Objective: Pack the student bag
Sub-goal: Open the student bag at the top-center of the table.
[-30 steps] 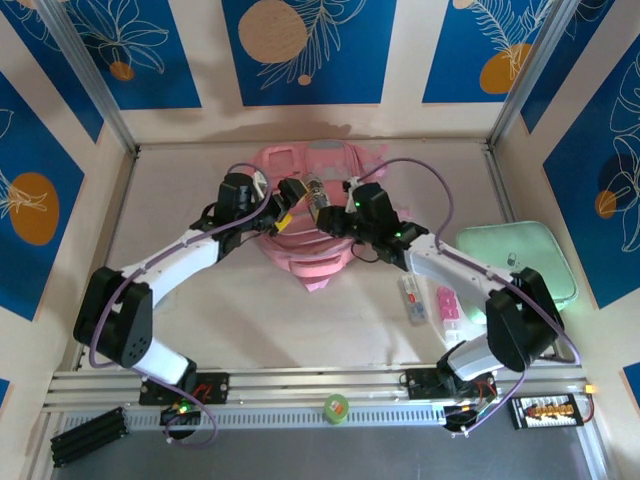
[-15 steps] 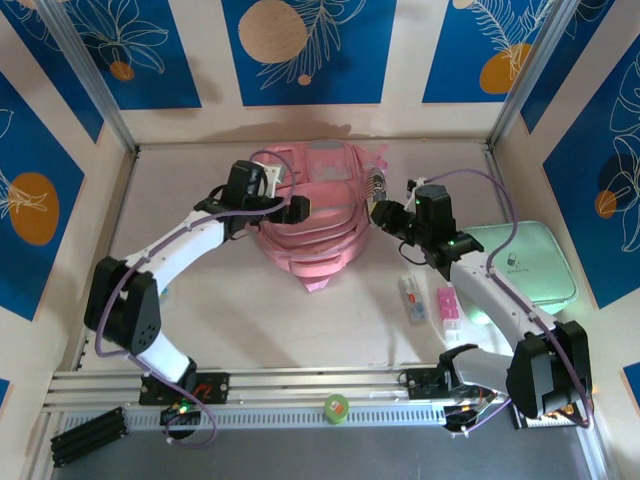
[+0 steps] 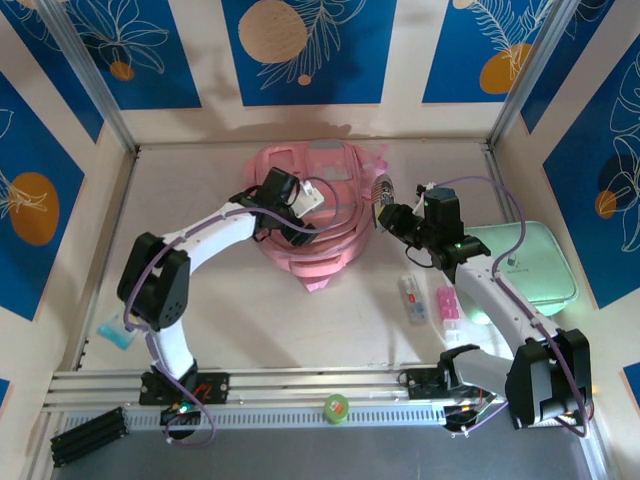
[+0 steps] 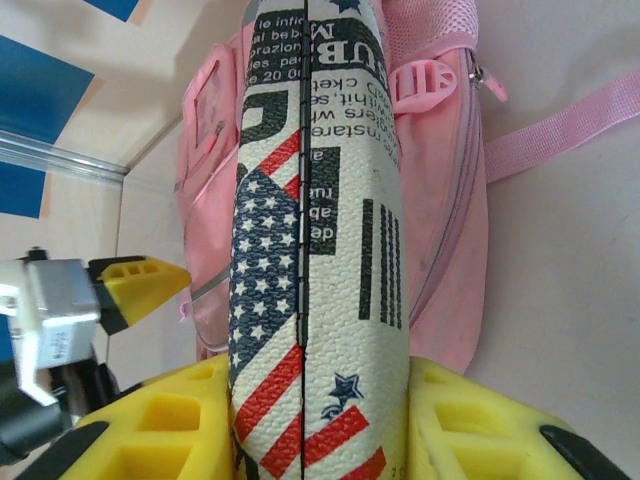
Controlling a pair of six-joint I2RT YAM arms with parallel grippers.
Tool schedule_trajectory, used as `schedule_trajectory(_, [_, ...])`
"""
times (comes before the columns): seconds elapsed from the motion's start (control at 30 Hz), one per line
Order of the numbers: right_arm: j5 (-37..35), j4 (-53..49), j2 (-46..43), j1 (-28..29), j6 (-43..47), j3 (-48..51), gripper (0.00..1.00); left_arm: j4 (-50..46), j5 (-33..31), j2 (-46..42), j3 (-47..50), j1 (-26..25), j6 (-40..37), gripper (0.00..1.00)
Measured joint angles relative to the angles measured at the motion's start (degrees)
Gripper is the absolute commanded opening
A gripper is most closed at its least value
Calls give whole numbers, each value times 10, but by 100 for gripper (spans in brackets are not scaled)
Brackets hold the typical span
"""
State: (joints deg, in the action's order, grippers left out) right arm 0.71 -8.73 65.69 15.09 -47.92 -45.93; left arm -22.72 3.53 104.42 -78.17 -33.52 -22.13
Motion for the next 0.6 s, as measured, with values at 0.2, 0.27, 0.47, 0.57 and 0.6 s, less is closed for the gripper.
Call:
schedule_trajectory(0.2, [0,-6,-14,0,-7,2,27,-38,-41,58,-50,-12,-75,60])
schedule_trajectory(0.27, [0,-8,-18,0,-7,4,27,-44,-51,68,-61,-13,-83,51])
schedule_trajectory(0.47, [-3,-20,-33,0,-9,8,27,-42,-65,66,-69,-17,-80,25])
schedule_trajectory(0.57, [-3,-29,-44,-5,-16,8,27,-43,-54,54,-68,-17,-78,12])
schedule_trajectory(0.6, [-5,-30,-48,-9,-18,9,27,-44,-50,47,-69,-17,-79,3])
